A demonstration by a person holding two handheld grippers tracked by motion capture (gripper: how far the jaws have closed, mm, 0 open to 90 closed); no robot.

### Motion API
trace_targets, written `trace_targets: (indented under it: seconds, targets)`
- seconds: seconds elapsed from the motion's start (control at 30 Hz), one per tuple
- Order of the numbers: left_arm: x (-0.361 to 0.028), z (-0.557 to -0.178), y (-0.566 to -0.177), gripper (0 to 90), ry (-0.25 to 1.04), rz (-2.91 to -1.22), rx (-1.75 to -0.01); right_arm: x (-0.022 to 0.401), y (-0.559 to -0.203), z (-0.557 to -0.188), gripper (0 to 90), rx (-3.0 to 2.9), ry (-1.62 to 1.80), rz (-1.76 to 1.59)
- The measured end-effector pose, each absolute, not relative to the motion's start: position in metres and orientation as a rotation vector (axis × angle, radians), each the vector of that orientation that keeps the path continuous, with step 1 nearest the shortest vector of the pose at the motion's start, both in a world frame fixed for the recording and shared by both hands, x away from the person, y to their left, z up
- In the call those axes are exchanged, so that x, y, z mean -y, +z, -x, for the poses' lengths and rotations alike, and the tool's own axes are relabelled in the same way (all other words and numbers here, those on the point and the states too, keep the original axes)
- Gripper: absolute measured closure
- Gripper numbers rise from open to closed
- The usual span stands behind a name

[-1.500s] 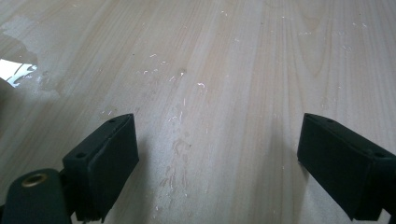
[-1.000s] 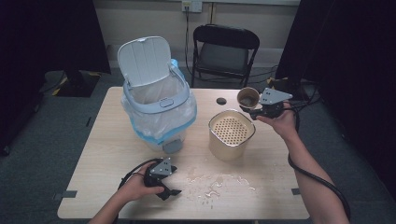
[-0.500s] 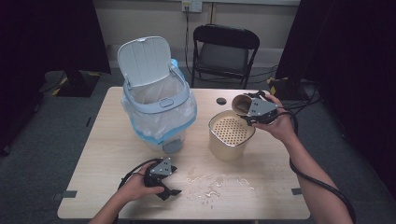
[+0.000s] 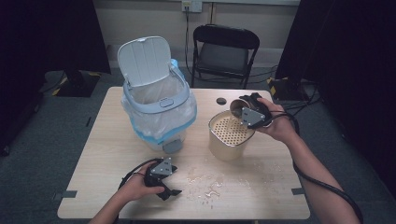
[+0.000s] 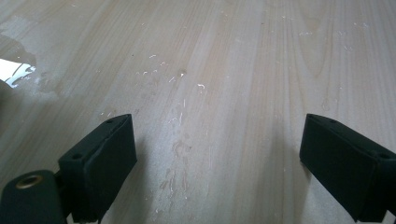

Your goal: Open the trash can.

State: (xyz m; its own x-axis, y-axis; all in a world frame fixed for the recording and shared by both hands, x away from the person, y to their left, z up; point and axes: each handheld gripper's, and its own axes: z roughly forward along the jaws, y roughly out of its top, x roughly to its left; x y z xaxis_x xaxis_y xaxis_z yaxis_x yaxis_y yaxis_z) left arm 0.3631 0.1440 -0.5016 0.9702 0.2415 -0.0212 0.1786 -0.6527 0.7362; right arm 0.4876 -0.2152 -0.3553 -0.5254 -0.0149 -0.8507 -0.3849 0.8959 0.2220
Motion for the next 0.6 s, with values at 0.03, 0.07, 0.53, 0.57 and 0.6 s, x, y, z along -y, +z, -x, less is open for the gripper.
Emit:
trace_targets:
  seconds: [0.03,0.07,0.53,0.57,0.6]
  targets:
    - [-0.144,-0.363,-0.502,10.1,0.099,-2.297,-0.292,0.213,-0.353,-0.486,27.9,-2.077,0.458,0.308]
    - [-0.144,-0.363,-0.502,10.1,0.099,-2.297,-0.293,0.213,-0.353,-0.486,27.9,-2.077,0.458,0.308]
    - [-0.144,-0.363,-0.502,10.1,0.100,-2.297,-0.292,0.201,-0.352,-0.476,27.9,-1.967,0.090,0.529]
    - [-0.144,-0.363,-0.502,10.1,0.100,-2.295,-0.292,0.201,-0.352,-0.474,27.8,-1.921,0.029,0.572]
    - [-0.144,-0.363,-0.502,10.1,0.100,-2.294,-0.292,0.201,-0.353,-0.472,27.8,-1.895,-0.016,0.593]
